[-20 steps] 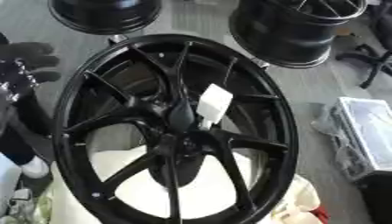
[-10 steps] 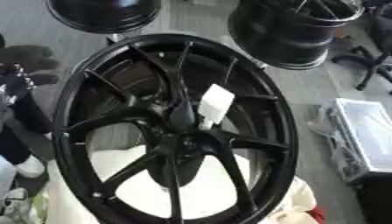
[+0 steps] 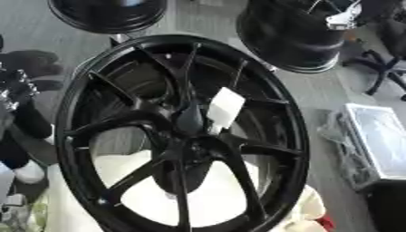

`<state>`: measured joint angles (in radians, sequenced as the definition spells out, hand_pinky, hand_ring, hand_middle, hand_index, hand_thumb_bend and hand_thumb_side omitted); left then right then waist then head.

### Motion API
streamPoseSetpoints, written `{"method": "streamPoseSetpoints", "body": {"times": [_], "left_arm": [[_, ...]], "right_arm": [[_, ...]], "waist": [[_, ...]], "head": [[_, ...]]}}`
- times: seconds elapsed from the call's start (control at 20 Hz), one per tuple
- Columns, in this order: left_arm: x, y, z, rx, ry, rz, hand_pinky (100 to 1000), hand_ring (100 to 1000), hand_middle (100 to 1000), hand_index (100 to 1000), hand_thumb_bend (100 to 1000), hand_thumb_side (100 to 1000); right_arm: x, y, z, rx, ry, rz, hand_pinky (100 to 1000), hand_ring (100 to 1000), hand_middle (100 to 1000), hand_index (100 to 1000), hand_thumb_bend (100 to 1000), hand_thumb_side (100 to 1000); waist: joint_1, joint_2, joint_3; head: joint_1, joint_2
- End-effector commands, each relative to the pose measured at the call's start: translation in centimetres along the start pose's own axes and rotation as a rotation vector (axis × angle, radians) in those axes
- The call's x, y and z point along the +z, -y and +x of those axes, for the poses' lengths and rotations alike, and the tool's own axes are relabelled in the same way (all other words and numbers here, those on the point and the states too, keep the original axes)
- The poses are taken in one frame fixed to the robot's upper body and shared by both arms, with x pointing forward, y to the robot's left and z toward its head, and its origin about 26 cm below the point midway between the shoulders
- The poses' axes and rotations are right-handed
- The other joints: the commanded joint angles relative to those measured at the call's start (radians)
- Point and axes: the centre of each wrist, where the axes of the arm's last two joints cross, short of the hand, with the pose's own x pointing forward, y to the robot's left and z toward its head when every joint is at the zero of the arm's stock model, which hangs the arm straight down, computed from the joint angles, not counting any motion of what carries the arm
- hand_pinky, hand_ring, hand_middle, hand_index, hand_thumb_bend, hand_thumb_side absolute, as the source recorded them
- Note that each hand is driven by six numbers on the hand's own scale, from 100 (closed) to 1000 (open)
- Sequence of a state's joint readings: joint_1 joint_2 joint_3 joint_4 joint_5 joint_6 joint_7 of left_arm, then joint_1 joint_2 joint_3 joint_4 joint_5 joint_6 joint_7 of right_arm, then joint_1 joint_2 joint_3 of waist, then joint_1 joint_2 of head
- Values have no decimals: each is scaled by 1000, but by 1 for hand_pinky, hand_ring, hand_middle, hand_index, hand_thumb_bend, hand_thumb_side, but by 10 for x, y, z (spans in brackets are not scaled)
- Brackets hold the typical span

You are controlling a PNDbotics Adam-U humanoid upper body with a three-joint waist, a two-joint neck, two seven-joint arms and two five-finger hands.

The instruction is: Pull the pin out of the wheel hub.

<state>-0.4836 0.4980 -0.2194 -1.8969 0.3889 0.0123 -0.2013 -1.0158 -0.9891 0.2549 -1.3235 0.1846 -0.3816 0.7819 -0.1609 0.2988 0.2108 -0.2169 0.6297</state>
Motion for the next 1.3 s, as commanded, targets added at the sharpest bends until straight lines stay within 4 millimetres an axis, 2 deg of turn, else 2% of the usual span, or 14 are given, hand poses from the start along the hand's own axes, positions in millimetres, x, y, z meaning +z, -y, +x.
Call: {"method": "streamPoseSetpoints", "body": {"times": [0.05, 0.25, 0.4, 0.8, 1.3], "left_arm": [[-1, -4, 6, -30, 3, -16, 819, 836, 779, 755, 244, 786], [-1, -4, 5, -29, 1, -19, 819, 837, 780, 755, 244, 787], [-1, -3, 5, -28, -1, -22, 819, 838, 780, 755, 244, 786], [-1, -2, 4, -27, -4, -26, 819, 840, 782, 756, 243, 787], [-2, -2, 4, -26, -7, -32, 819, 842, 783, 756, 241, 787]], "right_arm": [[-6, 12, 8, 51, 23, 51, 903, 879, 810, 873, 332, 474], [-24, 14, 17, 83, 57, 80, 901, 880, 813, 876, 416, 448], [-36, 12, 20, 104, 71, 111, 900, 880, 813, 875, 446, 440], [-60, 7, 28, 125, 142, 194, 896, 875, 810, 864, 436, 456], [-70, -3, 46, 171, 220, 248, 897, 877, 815, 868, 458, 479]], "waist": [[6, -16, -2], [6, -17, -1], [5, -18, 0], [5, -19, 1], [3, -21, 4]], "head": [[-2, -8], [0, -8], [0, -7], [5, -3], [12, -5]]}}
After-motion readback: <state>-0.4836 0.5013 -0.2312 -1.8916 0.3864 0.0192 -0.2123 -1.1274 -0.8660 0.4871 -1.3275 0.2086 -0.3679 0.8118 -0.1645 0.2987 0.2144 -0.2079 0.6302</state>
